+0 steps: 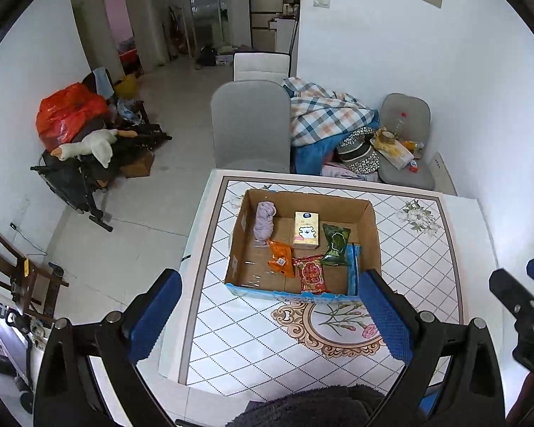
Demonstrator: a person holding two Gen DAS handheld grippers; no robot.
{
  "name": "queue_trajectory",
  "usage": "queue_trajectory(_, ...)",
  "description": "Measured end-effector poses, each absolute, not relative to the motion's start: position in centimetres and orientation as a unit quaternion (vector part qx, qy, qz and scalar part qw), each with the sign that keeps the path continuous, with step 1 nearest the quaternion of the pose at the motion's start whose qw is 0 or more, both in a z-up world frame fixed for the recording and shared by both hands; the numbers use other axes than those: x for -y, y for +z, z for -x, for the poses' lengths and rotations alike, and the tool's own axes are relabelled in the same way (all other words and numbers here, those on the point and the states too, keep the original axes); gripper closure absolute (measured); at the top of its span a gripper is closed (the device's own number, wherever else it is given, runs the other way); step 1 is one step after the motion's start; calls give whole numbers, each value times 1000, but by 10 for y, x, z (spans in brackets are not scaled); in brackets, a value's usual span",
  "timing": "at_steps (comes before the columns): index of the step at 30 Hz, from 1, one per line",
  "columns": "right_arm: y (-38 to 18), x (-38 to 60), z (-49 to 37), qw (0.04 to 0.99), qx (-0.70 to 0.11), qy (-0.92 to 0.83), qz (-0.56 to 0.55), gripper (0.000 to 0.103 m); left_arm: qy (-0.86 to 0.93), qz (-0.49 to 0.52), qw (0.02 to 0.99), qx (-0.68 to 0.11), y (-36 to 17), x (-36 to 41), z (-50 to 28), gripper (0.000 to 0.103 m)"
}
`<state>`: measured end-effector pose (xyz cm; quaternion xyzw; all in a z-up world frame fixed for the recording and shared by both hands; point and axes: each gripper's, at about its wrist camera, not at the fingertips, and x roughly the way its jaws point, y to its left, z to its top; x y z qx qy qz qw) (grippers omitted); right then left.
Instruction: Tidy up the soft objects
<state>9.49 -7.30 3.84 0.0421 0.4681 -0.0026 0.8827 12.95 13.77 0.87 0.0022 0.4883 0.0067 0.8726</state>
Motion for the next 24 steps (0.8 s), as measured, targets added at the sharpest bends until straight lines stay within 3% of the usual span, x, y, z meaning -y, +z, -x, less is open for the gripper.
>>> queue_trajectory(24,65,87,-73,886,-462,-12,-42,5,-2,-29,886,-463,31,-122,-105,1)
